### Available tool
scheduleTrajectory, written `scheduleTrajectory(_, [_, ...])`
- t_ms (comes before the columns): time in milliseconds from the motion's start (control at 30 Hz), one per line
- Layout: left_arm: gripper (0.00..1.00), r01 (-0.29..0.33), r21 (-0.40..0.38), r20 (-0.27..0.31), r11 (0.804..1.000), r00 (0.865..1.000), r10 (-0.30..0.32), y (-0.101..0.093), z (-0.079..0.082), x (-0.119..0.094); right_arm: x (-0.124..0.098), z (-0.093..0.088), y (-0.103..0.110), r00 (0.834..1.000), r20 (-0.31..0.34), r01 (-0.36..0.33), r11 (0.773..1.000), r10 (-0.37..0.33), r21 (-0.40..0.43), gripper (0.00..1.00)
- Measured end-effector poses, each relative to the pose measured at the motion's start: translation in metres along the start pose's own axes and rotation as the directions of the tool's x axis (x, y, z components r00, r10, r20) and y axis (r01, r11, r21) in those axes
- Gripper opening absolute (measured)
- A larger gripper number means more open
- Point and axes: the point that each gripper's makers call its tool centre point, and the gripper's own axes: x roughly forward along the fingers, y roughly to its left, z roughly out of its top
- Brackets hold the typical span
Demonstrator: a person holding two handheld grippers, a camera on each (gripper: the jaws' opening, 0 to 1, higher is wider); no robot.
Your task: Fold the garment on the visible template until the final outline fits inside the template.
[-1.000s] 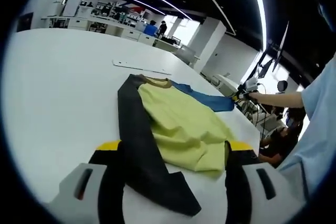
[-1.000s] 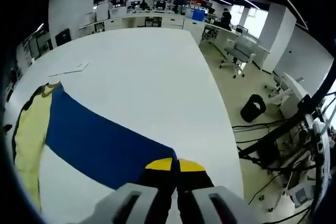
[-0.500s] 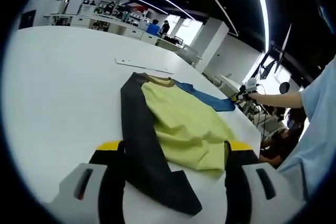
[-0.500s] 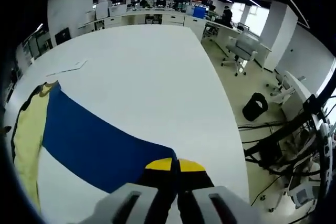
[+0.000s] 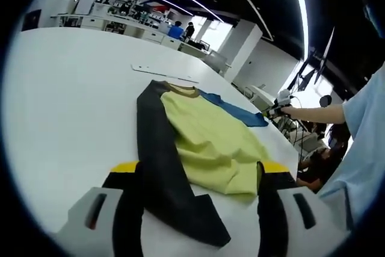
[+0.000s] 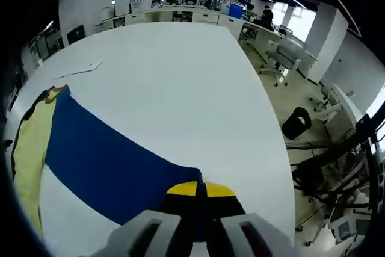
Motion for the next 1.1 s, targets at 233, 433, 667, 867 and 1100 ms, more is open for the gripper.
scheduleTrajectory(233, [0.75,-0.003,-0.001,0.001,1.000,1.000,0.003,0.002,0.001,0.000,-0.001,-0.010,-0.016,1.000,-0.009,0.010,1.000,-0.010,0.025,0.00])
scheduleTrajectory(433, [0.75,0.002,-0.002,0.004,1.000,1.000,-0.002,0.001,0.001,0.002,-0.003,-0.014,-0.021,1.000,0.002,-0.012,0.998,0.012,0.055,0.00])
scheduleTrajectory(667, [0.75,0.003,-0.002,0.014,1.000,1.000,-0.003,0.001,0.004,0.001,-0.003,-0.010,-0.017,0.996,0.063,-0.065,0.998,0.064,0.021,0.42])
scheduleTrajectory(867, [0.75,0.008,0.001,0.020,1.000,1.000,-0.008,-0.001,0.005,-0.001,-0.012,-0.010,0.000,0.983,0.122,-0.140,0.990,0.138,0.005,0.75])
scheduleTrajectory(1100, [0.75,0.012,0.005,0.022,1.000,1.000,-0.013,-0.002,0.006,-0.004,-0.022,-0.003,0.012,0.960,0.187,-0.212,0.977,0.207,0.006,1.00])
